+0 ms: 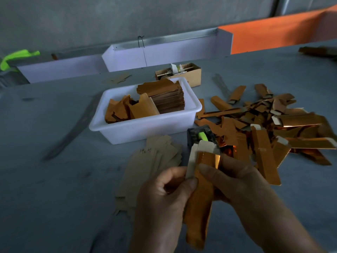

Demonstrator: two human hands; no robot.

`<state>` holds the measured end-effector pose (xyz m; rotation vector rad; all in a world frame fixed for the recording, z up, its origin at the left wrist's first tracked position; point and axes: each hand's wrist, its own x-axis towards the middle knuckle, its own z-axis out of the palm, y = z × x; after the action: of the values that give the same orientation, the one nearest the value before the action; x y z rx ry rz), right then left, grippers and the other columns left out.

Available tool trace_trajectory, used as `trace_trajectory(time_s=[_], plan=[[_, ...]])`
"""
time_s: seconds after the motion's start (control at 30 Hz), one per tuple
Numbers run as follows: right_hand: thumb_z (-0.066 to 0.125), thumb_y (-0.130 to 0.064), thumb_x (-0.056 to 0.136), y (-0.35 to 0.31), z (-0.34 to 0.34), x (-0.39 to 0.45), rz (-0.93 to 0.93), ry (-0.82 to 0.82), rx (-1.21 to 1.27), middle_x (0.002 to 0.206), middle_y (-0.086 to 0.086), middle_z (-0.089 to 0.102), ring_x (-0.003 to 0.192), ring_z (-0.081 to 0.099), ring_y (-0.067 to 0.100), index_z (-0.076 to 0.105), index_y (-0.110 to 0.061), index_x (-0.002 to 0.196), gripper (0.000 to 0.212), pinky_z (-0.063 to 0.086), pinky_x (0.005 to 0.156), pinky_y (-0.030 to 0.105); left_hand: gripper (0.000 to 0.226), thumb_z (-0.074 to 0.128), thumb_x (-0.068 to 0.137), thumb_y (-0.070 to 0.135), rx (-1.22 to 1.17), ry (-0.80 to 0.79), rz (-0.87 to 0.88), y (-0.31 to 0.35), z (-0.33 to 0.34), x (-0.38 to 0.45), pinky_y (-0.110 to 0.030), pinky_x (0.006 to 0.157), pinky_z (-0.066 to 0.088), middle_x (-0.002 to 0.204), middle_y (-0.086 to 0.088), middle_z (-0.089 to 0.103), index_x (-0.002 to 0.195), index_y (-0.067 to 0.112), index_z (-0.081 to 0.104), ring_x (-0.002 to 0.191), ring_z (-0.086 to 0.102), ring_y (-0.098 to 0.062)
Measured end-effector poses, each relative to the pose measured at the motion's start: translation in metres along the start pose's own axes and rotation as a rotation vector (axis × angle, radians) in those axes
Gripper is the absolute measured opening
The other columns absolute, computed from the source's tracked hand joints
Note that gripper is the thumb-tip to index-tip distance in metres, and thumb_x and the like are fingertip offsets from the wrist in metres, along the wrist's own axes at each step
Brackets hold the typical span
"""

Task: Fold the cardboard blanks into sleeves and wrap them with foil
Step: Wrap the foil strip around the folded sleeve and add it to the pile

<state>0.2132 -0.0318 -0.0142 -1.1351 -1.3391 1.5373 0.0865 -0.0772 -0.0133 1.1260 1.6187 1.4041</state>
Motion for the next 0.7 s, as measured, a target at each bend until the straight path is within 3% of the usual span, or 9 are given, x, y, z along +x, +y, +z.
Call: trace_trajectory(time_s=[0.1,0.17,0.23,0.3,0.37,0.5,0.6,0.67,0.7], plan=[[0.064,-0.026,0.076,0.001,-0.001,0.002,0.023,0.02,0.035,0.078,0.007,0.073,0.074,0.071,0.018,0.071,-0.016,0.086,0.016,0.058,0.069,0.033,0.02,0.076,0.077,0.014,0.243,0.126,0.186,-0.002,0.008,-0.005,-0.01,0.056,0.046,0.072,0.011,0.068,0.082,0.033,0.076,0.068,0.064,-0.002],[0.063,-0.019,0.081,0.001,0.0,0.002,0.03,0.062,0.045,0.075,0.009,0.072,0.071,0.071,0.019,0.071,-0.013,0.083,0.01,0.057,0.065,0.029,0.025,0.076,0.074,0.011,0.527,0.171,0.359,-0.004,0.015,-0.006,-0.022,0.06,0.05,0.074,0.008,0.06,0.092,0.027,0.077,0.069,0.063,-0.012],[0.064,-0.02,0.078,0.001,0.001,0.002,0.033,0.072,0.07,0.075,0.01,0.072,0.071,0.07,0.021,0.071,-0.011,0.082,0.012,0.057,0.063,0.028,0.034,0.072,0.064,0.0,0.833,0.174,0.511,-0.004,0.025,-0.01,-0.03,0.05,0.05,0.073,-0.003,0.058,0.094,0.016,0.077,0.067,0.061,-0.023],[0.064,-0.027,0.071,0.0,0.001,0.002,0.022,0.07,0.091,0.075,0.009,0.072,0.071,0.071,0.019,0.07,-0.01,0.081,0.021,0.056,0.061,0.025,0.045,0.065,0.059,-0.008,1.014,0.222,0.58,-0.007,0.033,-0.012,-0.028,0.048,0.049,0.075,-0.006,0.06,0.098,0.01,0.076,0.075,0.053,-0.023],[0.064,-0.027,0.073,0.0,0.001,0.002,0.013,0.091,0.104,0.068,0.004,0.07,0.065,0.069,0.013,0.069,-0.012,0.072,0.017,0.053,0.055,0.019,0.038,0.054,0.07,-0.002,1.026,0.245,0.572,-0.012,0.039,-0.01,-0.027,0.049,0.049,0.076,-0.006,0.06,0.101,0.006,0.074,0.077,0.042,-0.018],[0.063,-0.038,0.072,0.003,0.0,0.003,0.002,0.145,0.032,0.054,-0.003,0.063,0.051,0.061,0.006,0.066,-0.015,0.063,0.025,0.046,0.048,0.013,0.02,0.043,0.075,0.027,0.74,0.145,0.444,-0.017,0.046,-0.009,-0.017,0.045,0.046,0.066,0.002,0.057,0.073,0.014,0.059,0.069,0.039,-0.006],[0.068,-0.037,0.071,0.005,-0.005,0.004,-0.003,0.18,-0.08,0.066,0.004,0.066,0.064,0.066,0.014,0.067,-0.014,0.071,0.023,0.052,0.058,0.026,0.014,0.07,0.069,0.021,0.72,0.073,0.428,-0.014,0.046,-0.012,-0.013,0.045,0.04,0.07,0.003,0.057,0.08,0.015,0.065,0.067,0.045,-0.004],[0.064,-0.031,0.075,0.004,-0.008,0.005,-0.015,0.202,-0.071,0.068,0.01,0.066,0.069,0.066,0.024,0.066,-0.013,0.069,0.02,0.056,0.066,0.037,0.04,0.083,0.057,0.012,0.702,-0.003,0.422,-0.015,0.041,-0.016,-0.012,0.05,0.045,0.081,0.006,0.058,0.094,0.022,0.072,0.07,0.056,-0.002],[0.063,-0.029,0.078,0.003,-0.008,0.006,-0.019,0.203,-0.053,0.066,0.011,0.065,0.067,0.065,0.025,0.065,-0.013,0.067,0.019,0.056,0.068,0.039,0.043,0.082,0.061,0.008,0.613,-0.027,0.381,-0.014,0.037,-0.015,-0.009,0.058,0.049,0.086,0.011,0.057,0.097,0.029,0.072,0.076,0.059,0.001]])
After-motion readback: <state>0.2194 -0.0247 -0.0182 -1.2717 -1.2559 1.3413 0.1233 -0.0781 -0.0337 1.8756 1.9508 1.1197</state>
